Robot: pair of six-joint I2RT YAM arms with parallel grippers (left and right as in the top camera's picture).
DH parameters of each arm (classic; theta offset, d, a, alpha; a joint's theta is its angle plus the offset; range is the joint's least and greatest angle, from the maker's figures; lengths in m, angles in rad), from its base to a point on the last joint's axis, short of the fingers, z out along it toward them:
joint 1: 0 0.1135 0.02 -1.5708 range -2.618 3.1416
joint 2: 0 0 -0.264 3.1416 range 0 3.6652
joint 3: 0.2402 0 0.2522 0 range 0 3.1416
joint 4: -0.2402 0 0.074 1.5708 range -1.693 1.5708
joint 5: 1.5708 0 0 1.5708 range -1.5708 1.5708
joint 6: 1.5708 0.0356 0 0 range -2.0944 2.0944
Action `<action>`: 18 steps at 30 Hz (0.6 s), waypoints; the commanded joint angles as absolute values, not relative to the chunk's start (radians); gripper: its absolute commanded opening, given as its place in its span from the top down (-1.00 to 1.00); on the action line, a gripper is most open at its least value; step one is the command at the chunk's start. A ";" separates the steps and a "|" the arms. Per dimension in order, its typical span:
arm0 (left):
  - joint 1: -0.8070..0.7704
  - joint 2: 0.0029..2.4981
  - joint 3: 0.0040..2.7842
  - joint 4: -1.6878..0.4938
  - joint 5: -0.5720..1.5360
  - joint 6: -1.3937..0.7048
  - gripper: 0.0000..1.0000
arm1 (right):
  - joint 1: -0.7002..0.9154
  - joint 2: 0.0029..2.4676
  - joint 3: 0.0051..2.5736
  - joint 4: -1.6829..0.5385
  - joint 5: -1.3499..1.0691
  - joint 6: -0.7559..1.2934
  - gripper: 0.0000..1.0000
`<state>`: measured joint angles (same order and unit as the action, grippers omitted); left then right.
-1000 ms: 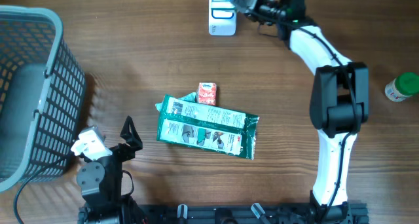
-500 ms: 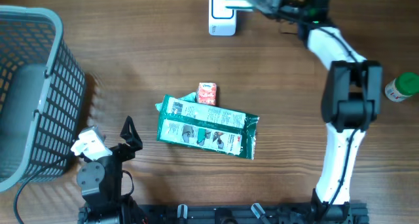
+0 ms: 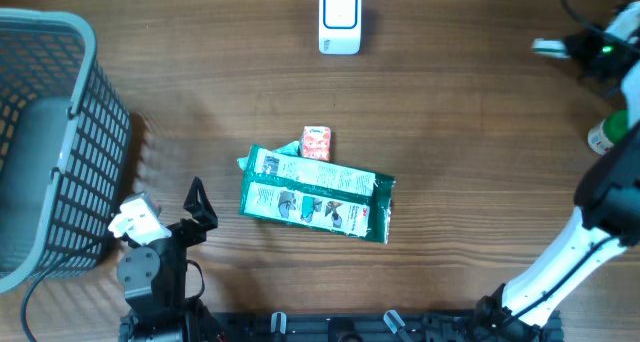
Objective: Scan the item barcode
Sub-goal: 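Carry the small green box to the right side and release it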
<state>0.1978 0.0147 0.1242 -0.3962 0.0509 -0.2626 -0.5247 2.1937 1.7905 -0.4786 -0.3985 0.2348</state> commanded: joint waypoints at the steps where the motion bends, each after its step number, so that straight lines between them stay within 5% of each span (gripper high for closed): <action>1: 0.200 0.009 0.118 -0.392 0.056 -0.243 -1.00 | -0.590 2.143 1.801 -0.508 0.017 0.187 0.83; 7: 0.200 0.009 0.118 -0.392 0.056 -0.242 -1.00 | -0.664 2.151 1.791 -0.512 0.213 0.213 0.65; 9: 0.200 0.009 0.118 -0.392 0.056 -0.242 -1.00 | -0.670 2.151 1.791 -0.514 0.310 0.211 0.12; 10: 0.200 0.009 0.118 -0.392 0.056 -0.243 -1.00 | -0.670 2.150 1.791 -0.517 0.314 0.209 -0.54; 11: 0.200 0.009 0.118 -0.392 0.056 -0.242 -1.00 | -0.669 2.143 1.792 -0.520 0.313 0.210 -0.99; 18: 0.200 0.009 0.118 -0.392 0.056 -0.243 -1.00 | -0.550 1.797 1.800 -0.593 -0.073 0.309 -1.00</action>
